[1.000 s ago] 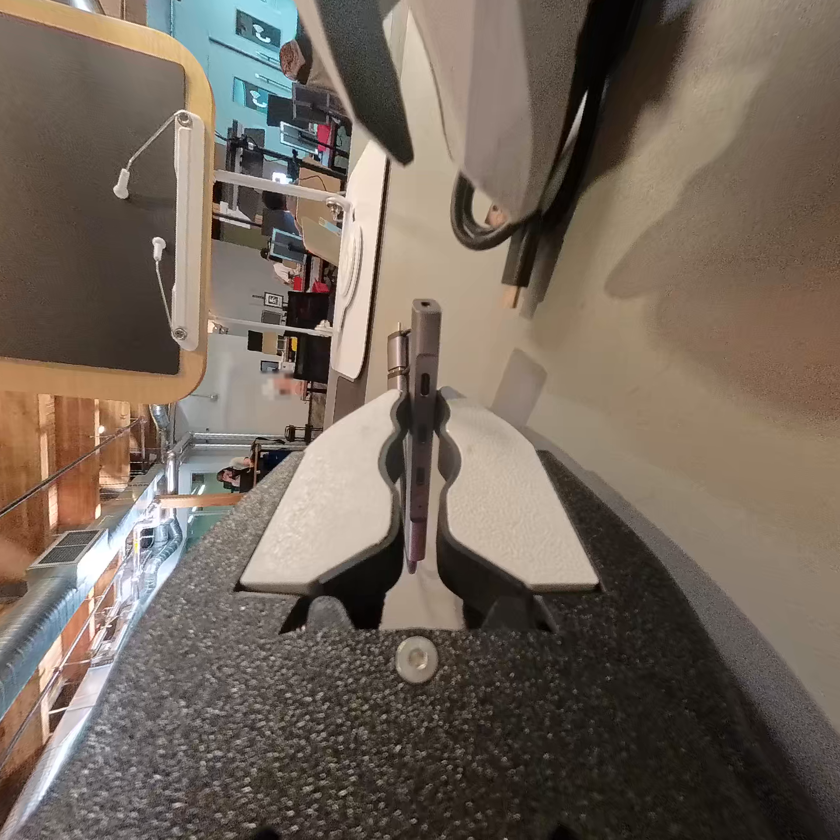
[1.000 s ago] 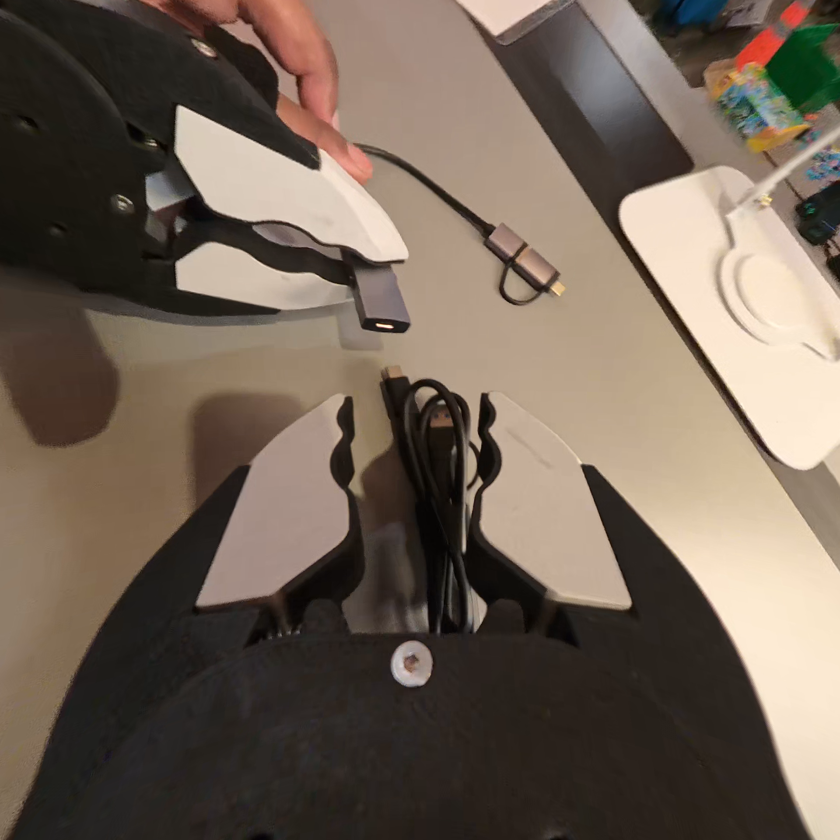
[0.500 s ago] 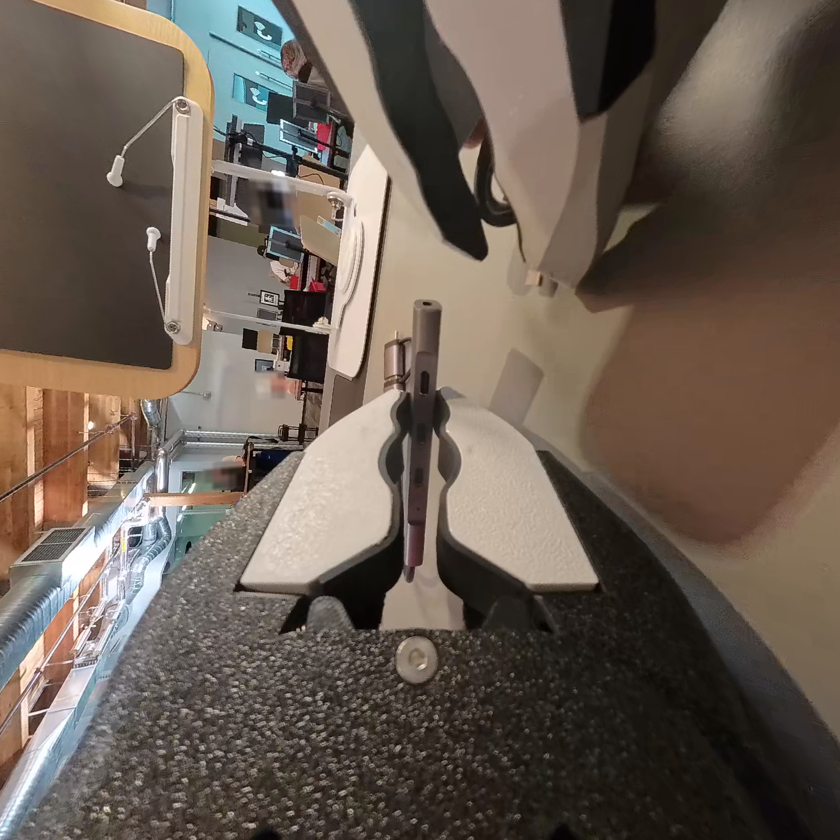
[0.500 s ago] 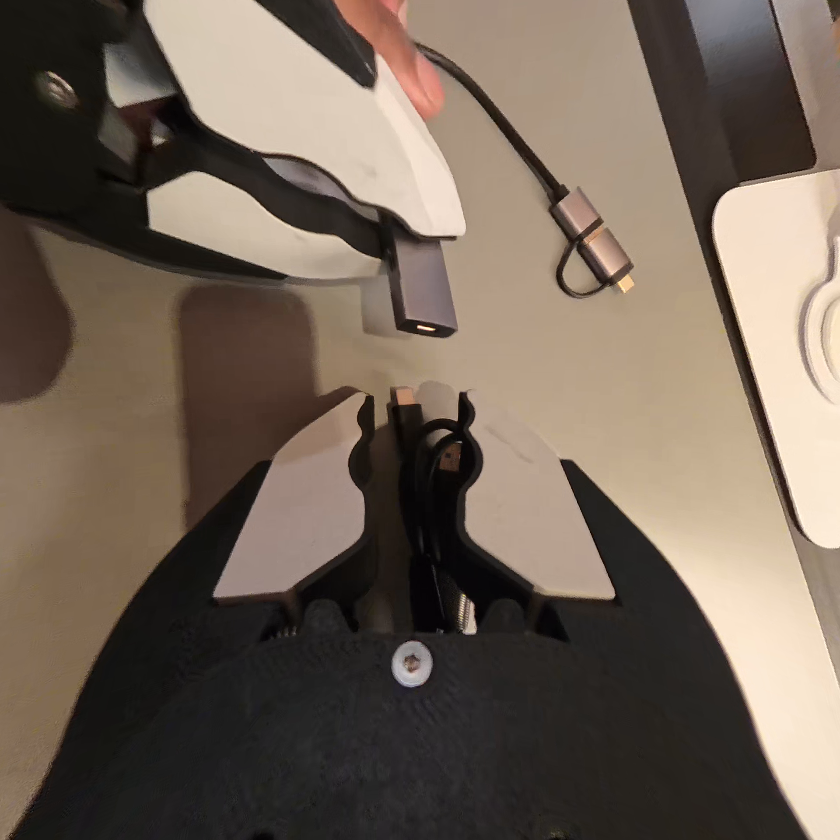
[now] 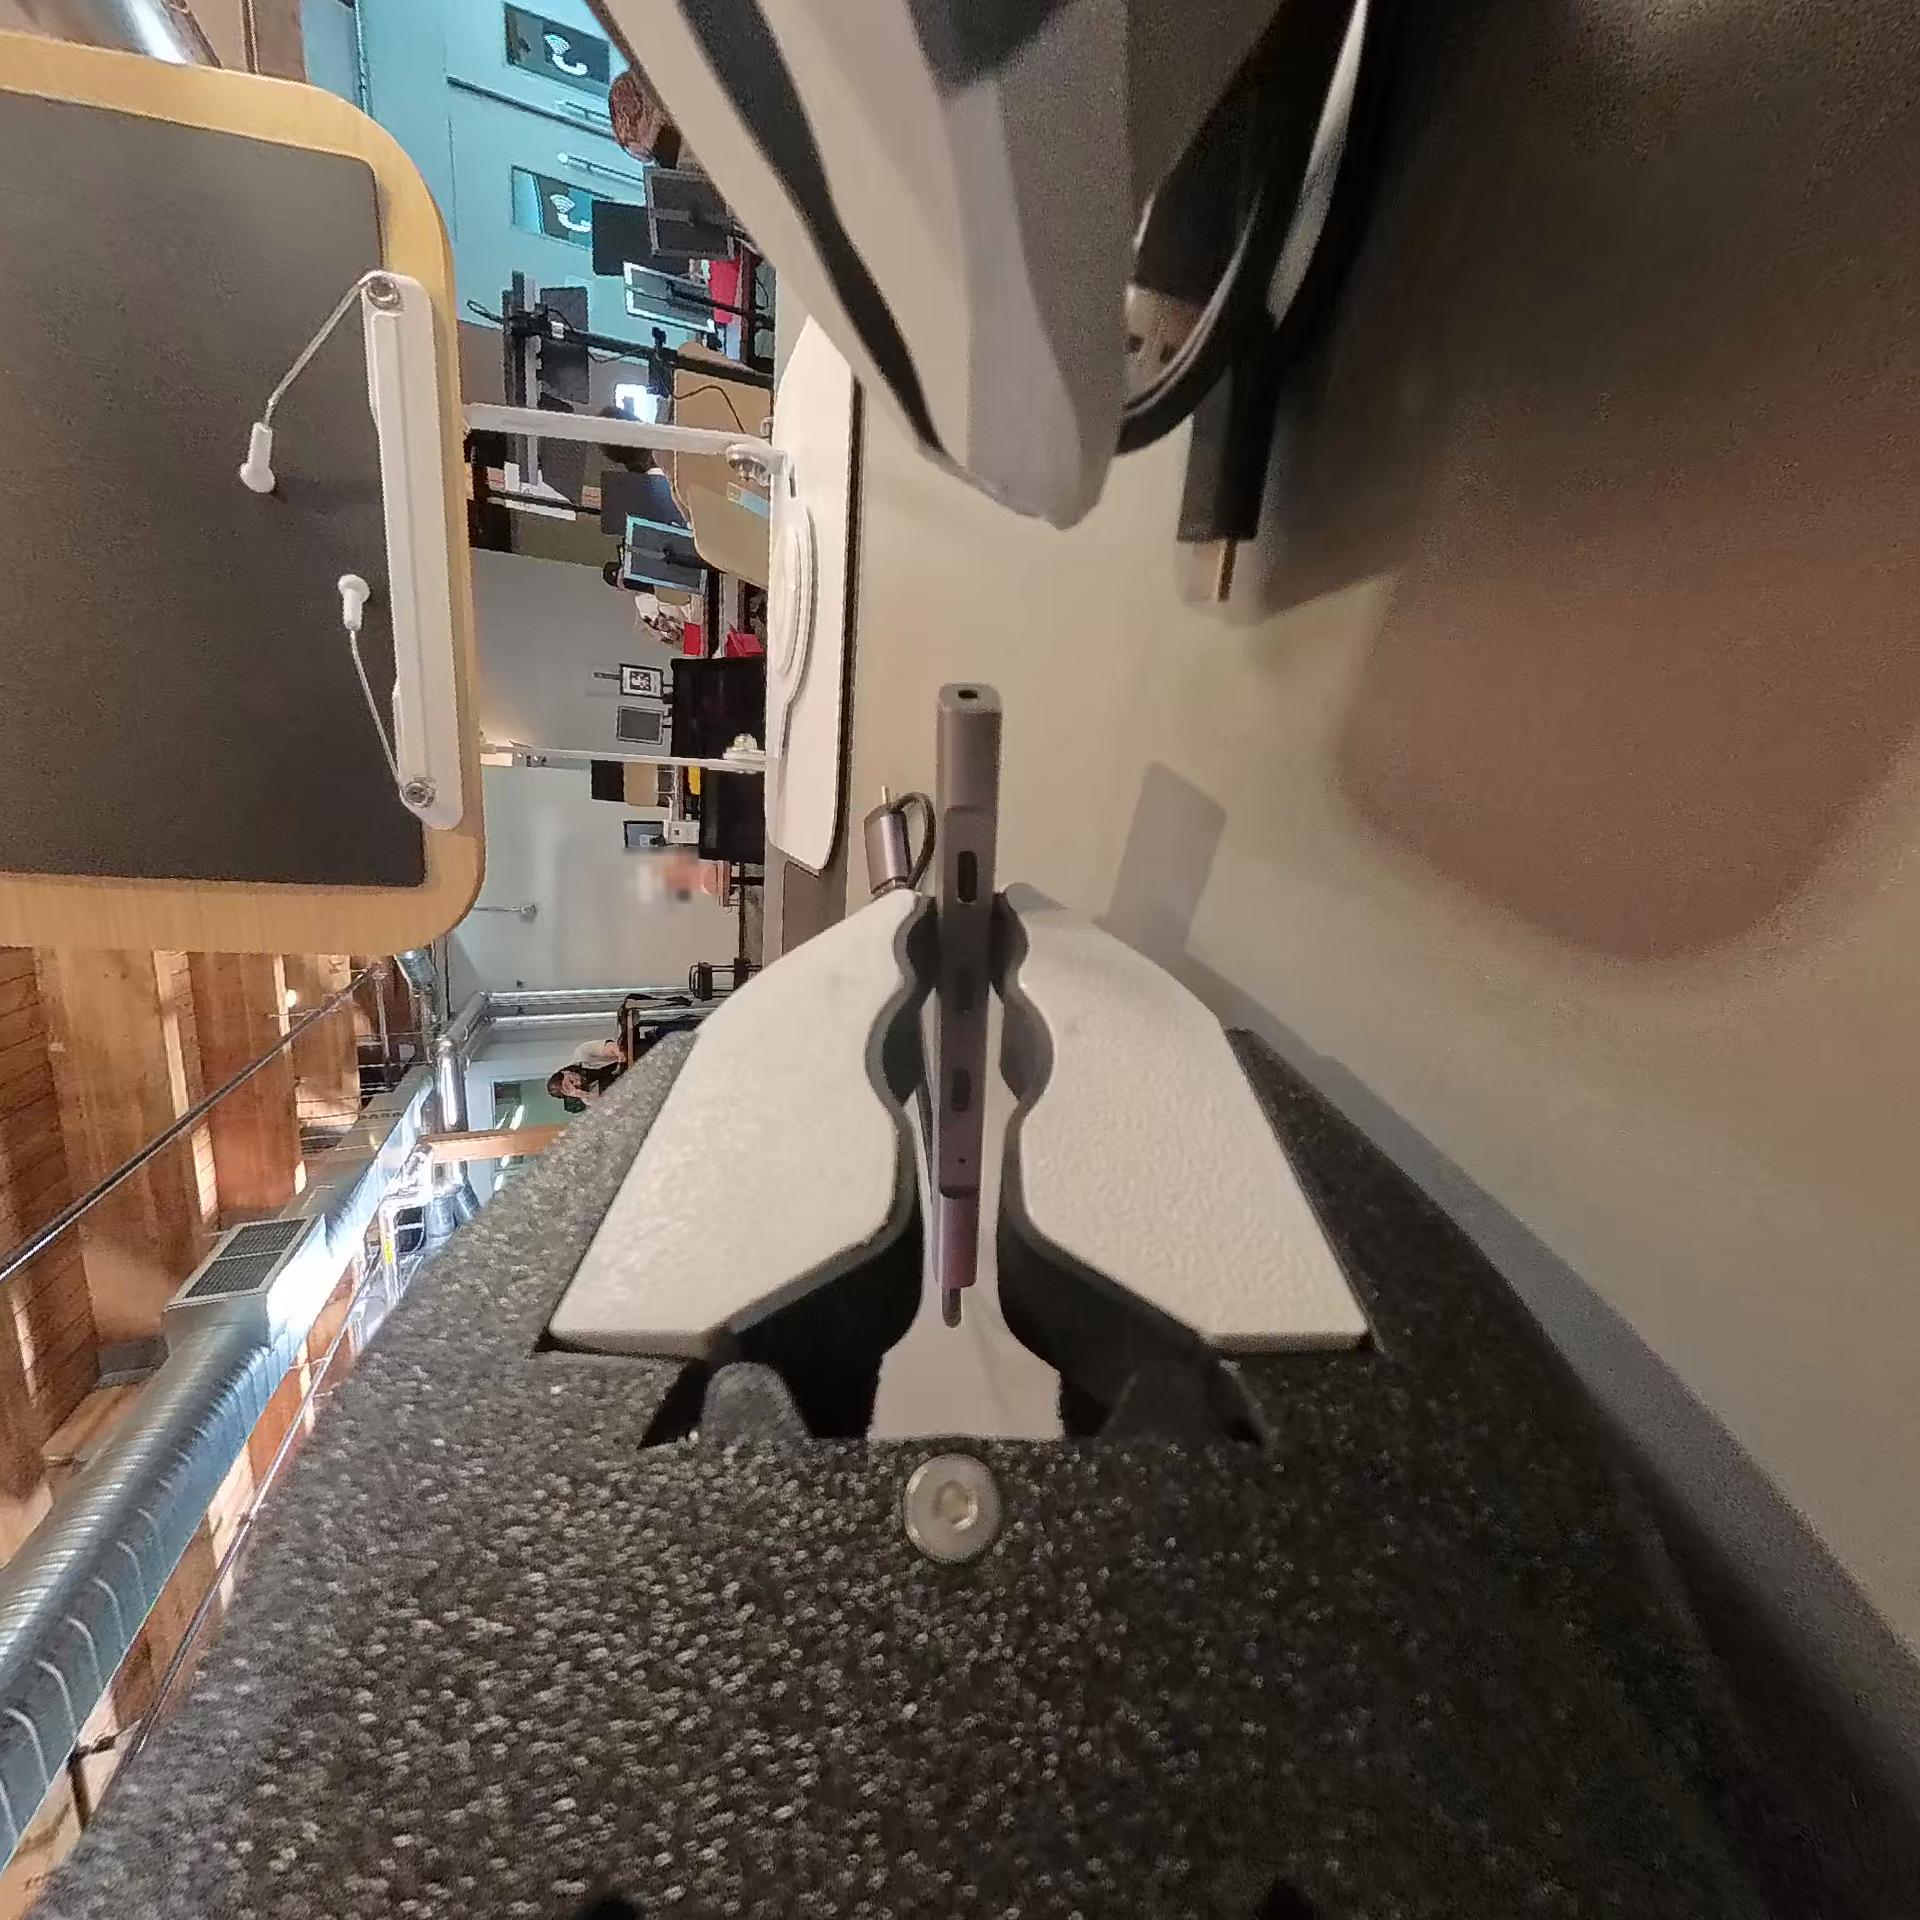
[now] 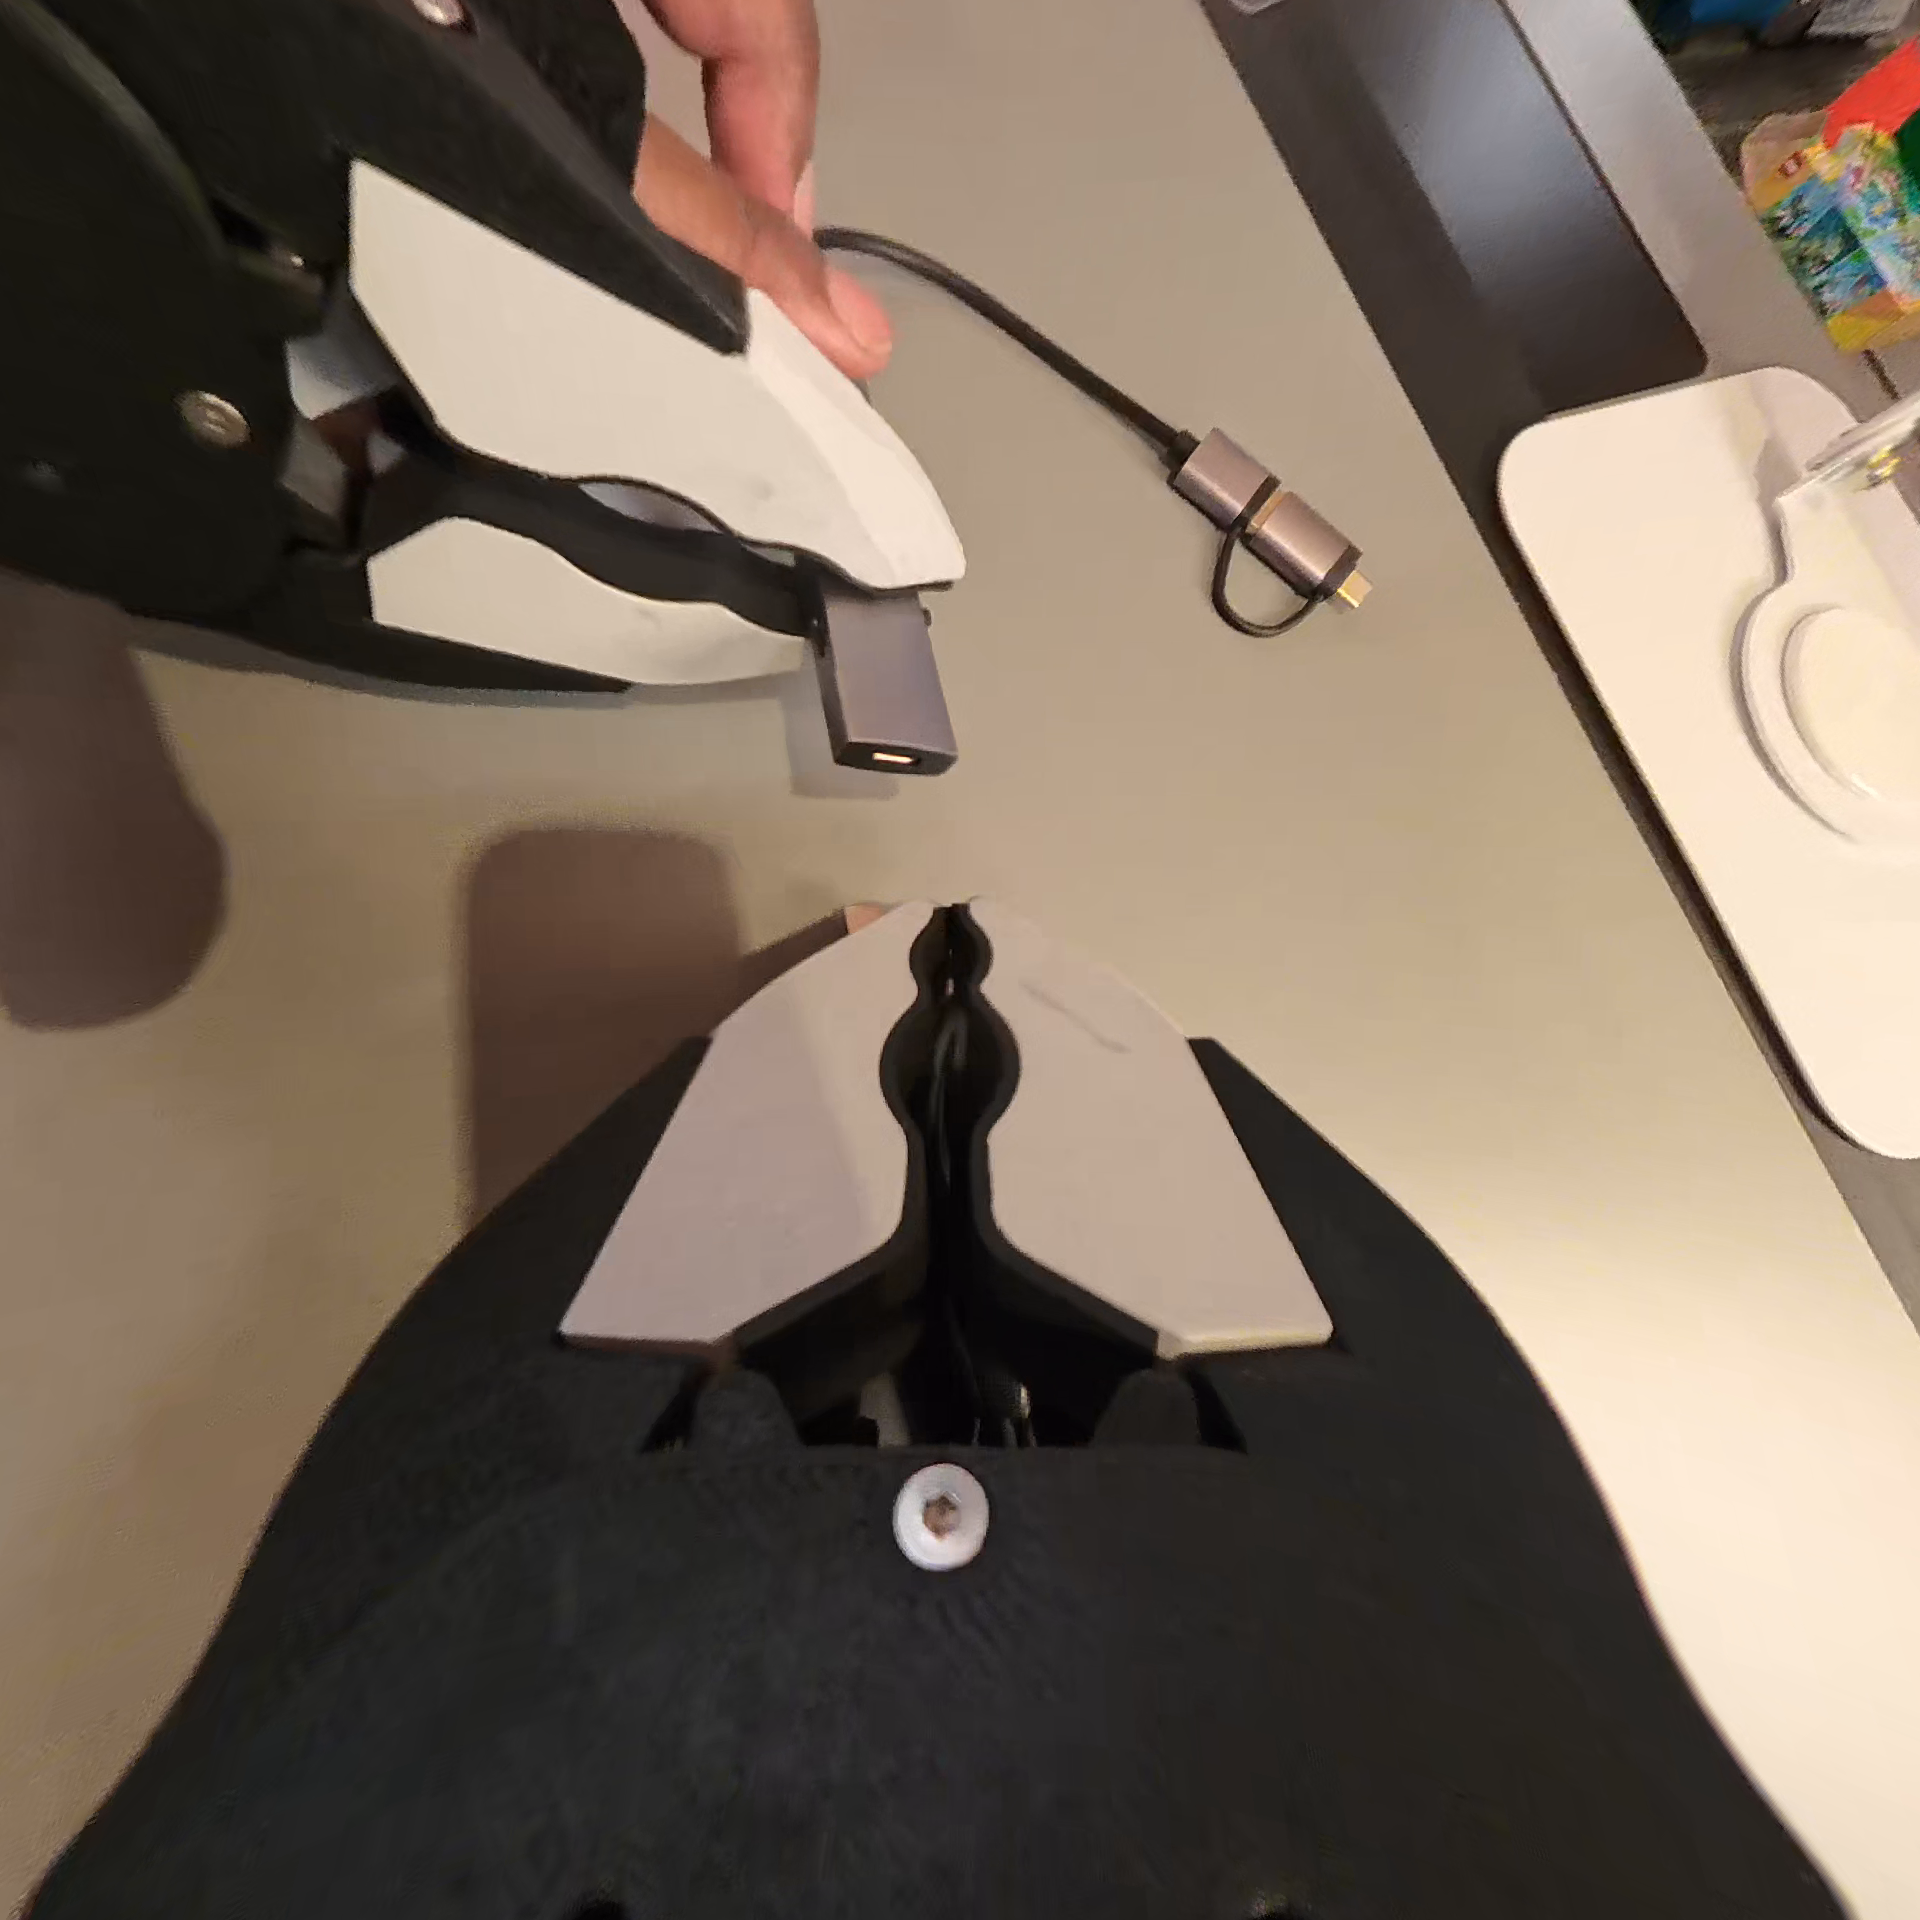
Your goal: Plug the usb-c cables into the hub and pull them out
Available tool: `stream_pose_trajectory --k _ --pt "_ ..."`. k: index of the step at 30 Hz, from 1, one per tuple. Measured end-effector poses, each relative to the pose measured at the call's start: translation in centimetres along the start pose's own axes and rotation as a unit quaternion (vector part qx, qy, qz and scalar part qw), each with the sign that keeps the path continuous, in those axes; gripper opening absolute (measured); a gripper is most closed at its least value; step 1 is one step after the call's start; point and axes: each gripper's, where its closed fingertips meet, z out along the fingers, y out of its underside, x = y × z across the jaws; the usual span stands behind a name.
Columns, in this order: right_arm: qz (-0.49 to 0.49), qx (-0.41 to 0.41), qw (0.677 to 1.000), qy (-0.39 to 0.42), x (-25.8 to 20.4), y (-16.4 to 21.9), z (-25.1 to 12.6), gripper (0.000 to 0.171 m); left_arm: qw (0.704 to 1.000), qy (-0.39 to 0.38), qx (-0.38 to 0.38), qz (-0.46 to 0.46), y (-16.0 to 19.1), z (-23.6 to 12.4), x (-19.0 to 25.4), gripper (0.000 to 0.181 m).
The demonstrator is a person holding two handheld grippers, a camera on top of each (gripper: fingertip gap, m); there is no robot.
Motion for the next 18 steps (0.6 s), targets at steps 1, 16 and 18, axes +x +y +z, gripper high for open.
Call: stream_pose_trajectory --k 1,16,18 --pt "0.004 0.008 1.000 0.004 0.2 0.0 -0.2 0.000 1.000 0.000 0.000 -0.002 0.0 0.0 0.0 0.010" --pt "-0.057 -0.046 0.997 0.037 -1.3 2.0 -1.9 0.021 1.000 0.004 0.005 -0.018 -0.3 0.2 0.1 0.010" --pt "-0.070 -0.060 0.995 0.043 -1.2 2.2 -1.4 0.018 1.000 0.006 0.006 -0.016 -0.4 0.2 0.1 0.010"
